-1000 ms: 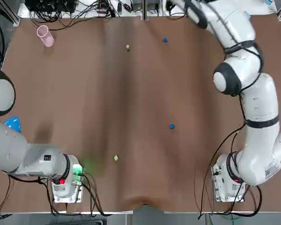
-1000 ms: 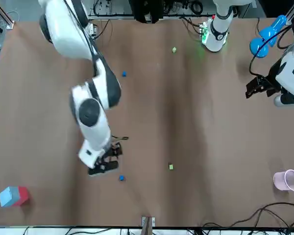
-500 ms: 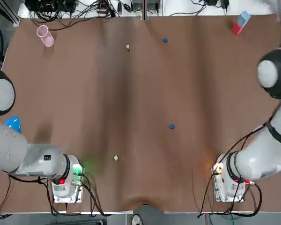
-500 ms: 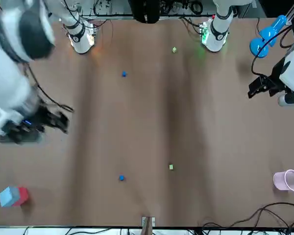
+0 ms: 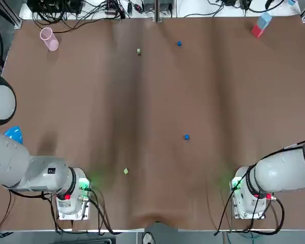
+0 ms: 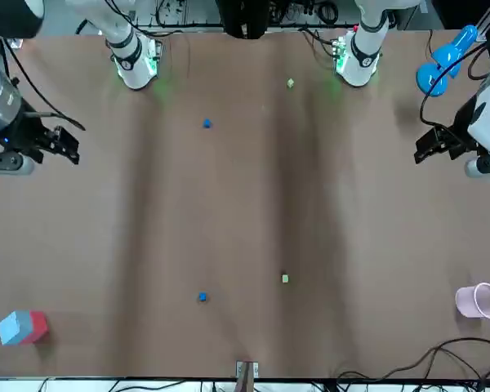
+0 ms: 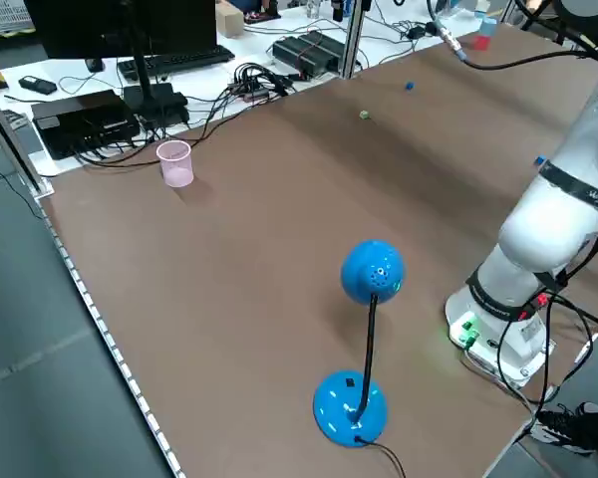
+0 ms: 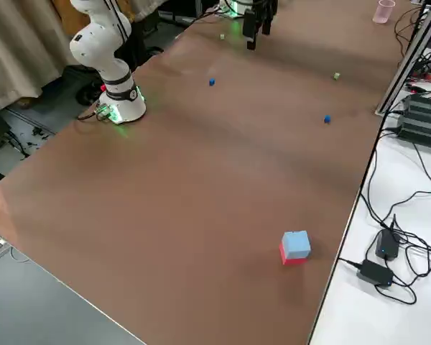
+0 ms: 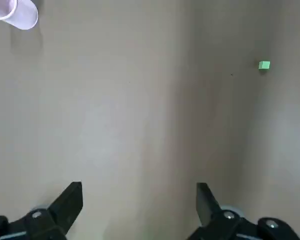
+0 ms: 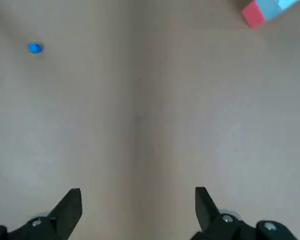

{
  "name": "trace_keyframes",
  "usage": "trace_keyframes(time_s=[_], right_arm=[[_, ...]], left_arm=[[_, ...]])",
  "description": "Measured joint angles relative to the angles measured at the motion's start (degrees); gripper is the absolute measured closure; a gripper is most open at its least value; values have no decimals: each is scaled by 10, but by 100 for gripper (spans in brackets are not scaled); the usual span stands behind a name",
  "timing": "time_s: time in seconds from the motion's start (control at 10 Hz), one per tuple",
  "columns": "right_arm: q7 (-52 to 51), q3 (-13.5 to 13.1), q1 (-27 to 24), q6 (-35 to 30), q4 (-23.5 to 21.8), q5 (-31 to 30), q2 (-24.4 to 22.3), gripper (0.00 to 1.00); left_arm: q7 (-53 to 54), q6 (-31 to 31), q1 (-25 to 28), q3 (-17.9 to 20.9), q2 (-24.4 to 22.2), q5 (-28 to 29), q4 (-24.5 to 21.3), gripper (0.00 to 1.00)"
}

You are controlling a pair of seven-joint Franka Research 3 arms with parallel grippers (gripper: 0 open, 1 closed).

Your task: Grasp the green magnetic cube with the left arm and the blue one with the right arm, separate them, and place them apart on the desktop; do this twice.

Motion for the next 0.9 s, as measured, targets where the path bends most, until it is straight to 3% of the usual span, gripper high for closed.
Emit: trace_keyframes(time_s=[0.2, 0.9], right_arm=[[-37, 3, -6, 59, -33, 0, 0, 1], [-43, 4, -10, 48, -28, 0, -10, 0]], left_arm=[[0, 0, 0, 0, 0, 0, 1, 0], [0, 0, 0, 0, 0, 0, 2, 0]])
